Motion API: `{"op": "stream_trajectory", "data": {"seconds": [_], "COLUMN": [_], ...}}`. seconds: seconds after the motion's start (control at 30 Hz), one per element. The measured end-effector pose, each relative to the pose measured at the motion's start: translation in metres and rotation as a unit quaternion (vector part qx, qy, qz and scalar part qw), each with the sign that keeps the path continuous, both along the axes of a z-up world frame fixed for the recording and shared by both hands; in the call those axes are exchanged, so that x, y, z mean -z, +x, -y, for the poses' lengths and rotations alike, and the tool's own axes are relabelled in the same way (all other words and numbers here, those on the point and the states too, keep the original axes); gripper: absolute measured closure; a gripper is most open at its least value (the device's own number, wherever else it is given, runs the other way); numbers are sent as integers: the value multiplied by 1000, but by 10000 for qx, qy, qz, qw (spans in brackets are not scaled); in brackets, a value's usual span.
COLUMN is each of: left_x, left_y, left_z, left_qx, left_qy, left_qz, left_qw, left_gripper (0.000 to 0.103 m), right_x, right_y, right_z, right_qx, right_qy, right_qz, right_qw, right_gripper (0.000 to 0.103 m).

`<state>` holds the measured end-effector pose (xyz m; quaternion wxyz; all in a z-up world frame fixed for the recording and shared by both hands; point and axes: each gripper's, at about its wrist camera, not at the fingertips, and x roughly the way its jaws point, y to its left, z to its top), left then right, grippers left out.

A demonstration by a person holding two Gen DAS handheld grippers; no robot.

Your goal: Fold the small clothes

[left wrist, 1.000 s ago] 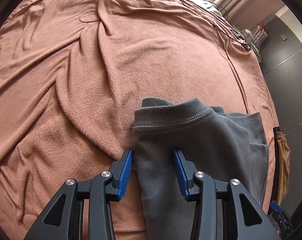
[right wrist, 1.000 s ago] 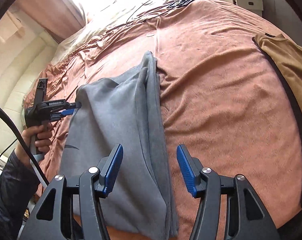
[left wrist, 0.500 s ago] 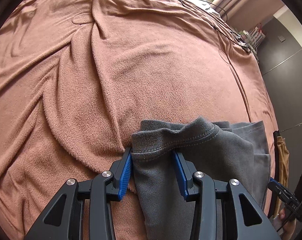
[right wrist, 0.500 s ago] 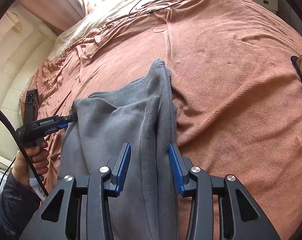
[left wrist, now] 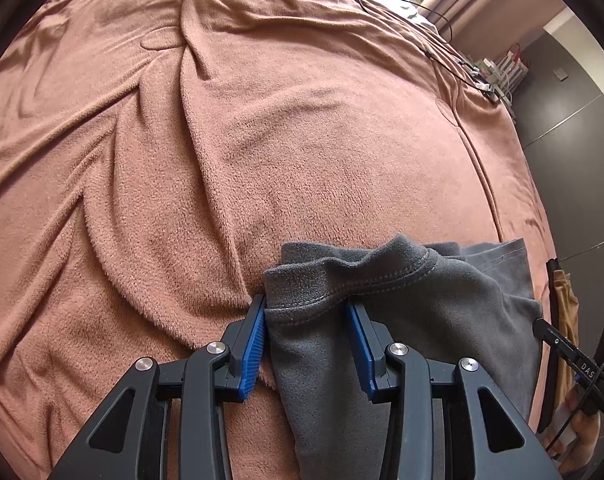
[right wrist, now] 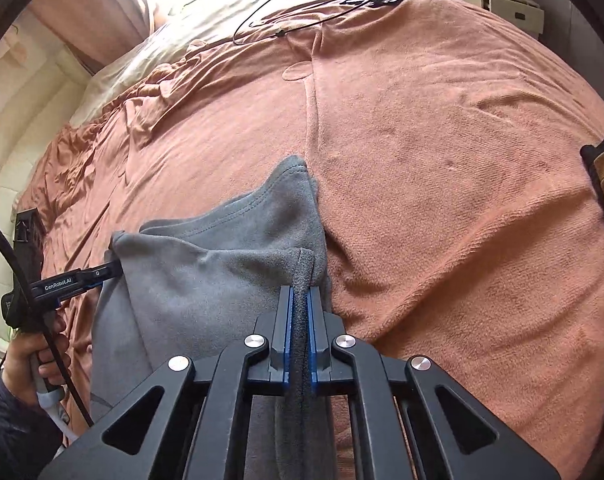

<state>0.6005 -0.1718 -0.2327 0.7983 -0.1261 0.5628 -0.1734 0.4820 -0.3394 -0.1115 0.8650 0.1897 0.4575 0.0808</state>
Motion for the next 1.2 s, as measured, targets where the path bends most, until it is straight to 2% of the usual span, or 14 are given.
{"op": "stream_trajectory", "data": {"seconds": [0.13, 0.23, 0.27, 0.33, 0.4, 0.43, 0.47, 0.77, 0.9, 1.03, 1.1, 1.2], "left_x": [0, -3, -5, -8, -10, -10, -10, -11, -11, -12, -12, -9], "left_y": [1, 2, 1, -3, -10, -14, -19, -74, -99, -123, -135, -149], "left_z": [2, 2, 1, -2, -6, -8, -9, -12, -8, 0, 5, 9], "left_qx": [-62, -68, -78, -106, -108, -90, -56, 372, 586, 813, 966, 1172], "left_qy": [101, 169, 183, 136, 76, 60, 42, -28, 13, 139, 338, 637], "left_qz": [9, -79, -103, -163, -194, -223, -250, -439, -468, -479, -437, -468], "left_qw": [9999, 9998, 9997, 9997, 9997, 9997, 9997, 9983, 9972, 9954, 9938, 9900], "left_gripper": [61, 61, 61, 61, 61, 61, 61, 61, 61, 61, 61, 61], "right_x": [14, 12, 10, 4, -2, -3, -4, 1, 5, 8, 10, 12], "right_y": [4, 3, 1, -4, -12, -17, -21, -61, -76, -82, -83, -87], "right_z": [-3, -2, -1, 5, 8, 11, 13, 13, 4, 0, 3, 13], "right_qx": [106, 88, 69, 60, 17, -1, -29, -542, -786, -636, -463, -248], "right_qy": [-76, 24, 90, 105, 85, 106, 119, 235, 10, -396, -576, -481], "right_qz": [-148, -182, -162, -127, -67, -40, -12, -167, -254, -396, -431, -434], "right_qw": [9998, 9998, 9998, 9998, 9999, 9999, 9999, 9981, 9966, 9964, 9963, 9976], "right_gripper": [101, 99, 94, 90, 71, 52, 44, 44, 44, 44, 44, 45]}}
